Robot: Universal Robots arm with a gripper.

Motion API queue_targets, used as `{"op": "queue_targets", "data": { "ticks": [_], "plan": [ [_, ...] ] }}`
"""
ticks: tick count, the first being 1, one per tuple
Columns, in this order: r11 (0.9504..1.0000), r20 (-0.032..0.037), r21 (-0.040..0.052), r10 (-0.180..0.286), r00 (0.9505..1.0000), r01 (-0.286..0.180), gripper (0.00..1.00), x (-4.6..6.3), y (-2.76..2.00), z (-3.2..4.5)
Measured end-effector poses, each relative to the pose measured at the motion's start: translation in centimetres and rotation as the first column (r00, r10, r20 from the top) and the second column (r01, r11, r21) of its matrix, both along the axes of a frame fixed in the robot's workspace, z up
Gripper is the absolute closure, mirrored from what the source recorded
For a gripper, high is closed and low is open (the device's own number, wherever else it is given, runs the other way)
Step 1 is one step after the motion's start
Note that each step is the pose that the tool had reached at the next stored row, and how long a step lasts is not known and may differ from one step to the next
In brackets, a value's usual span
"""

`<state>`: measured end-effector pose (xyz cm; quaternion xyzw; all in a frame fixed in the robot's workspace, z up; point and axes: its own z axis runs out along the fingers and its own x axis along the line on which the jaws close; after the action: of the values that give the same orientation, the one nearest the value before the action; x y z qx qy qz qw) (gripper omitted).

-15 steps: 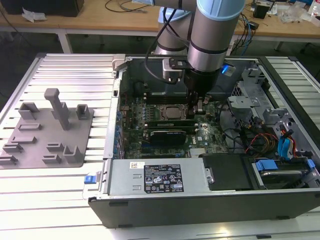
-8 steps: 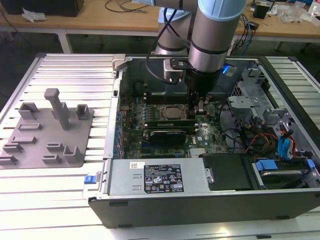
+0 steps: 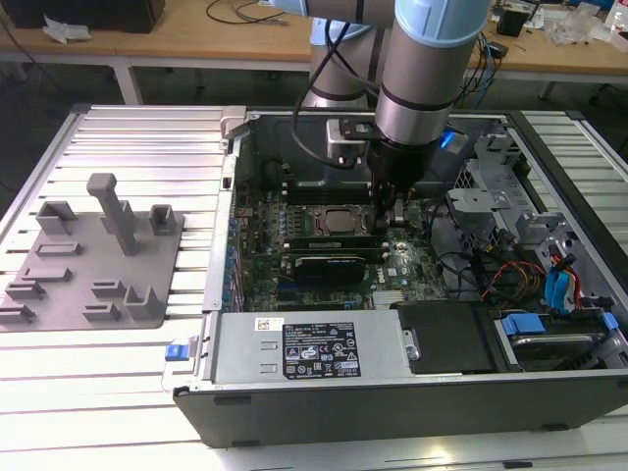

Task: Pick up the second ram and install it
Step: 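Press down the second ram until it locks into place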

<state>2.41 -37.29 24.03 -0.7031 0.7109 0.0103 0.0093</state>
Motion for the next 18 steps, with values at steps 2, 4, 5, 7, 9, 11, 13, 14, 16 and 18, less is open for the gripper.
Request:
{"op": "queue_targets", "data": {
  "ticks": [2, 4, 5, 7, 9, 11, 13, 14, 16, 18],
  "plan": [
    [1.0000, -0.0001, -0.0001, 0.000, 1.0000, 0.000, 0.92, 0.0, 0.00, -0.15],
    [1.0000, 0.0000, -0.0002, -0.001, 1.0000, 0.001, 0.92, 0.1, 0.00, -0.20],
    [1.0000, 0.0001, 0.0003, -0.002, 1.0000, 0.002, 0.92, 0.1, 0.01, -0.32],
    [1.0000, -0.0001, -0.0003, -0.002, 1.0000, 0.002, 0.92, 0.1, 0.00, -0.50],
    [1.0000, 0.0000, -0.0001, -0.002, 1.0000, 0.002, 0.92, 0.1, 0.00, -0.79],
    [1.0000, -0.0001, -0.0004, -0.002, 1.0000, 0.002, 0.92, 0.1, -0.01, -0.84],
    [1.0000, -0.0001, -0.0004, -0.002, 1.0000, 0.002, 0.92, 0.1, 0.00, -0.96],
    [1.0000, -0.0001, -0.0003, -0.002, 1.0000, 0.002, 0.92, 0.1, -0.01, -0.97],
    [1.0000, -0.0002, -0.0008, -0.002, 1.0000, 0.002, 0.92, 0.1, -0.01, -1.15],
    [1.0000, -0.0001, -0.0002, -0.002, 1.0000, 0.002, 0.92, 0.1, 0.00, -1.19]
  ]
}}
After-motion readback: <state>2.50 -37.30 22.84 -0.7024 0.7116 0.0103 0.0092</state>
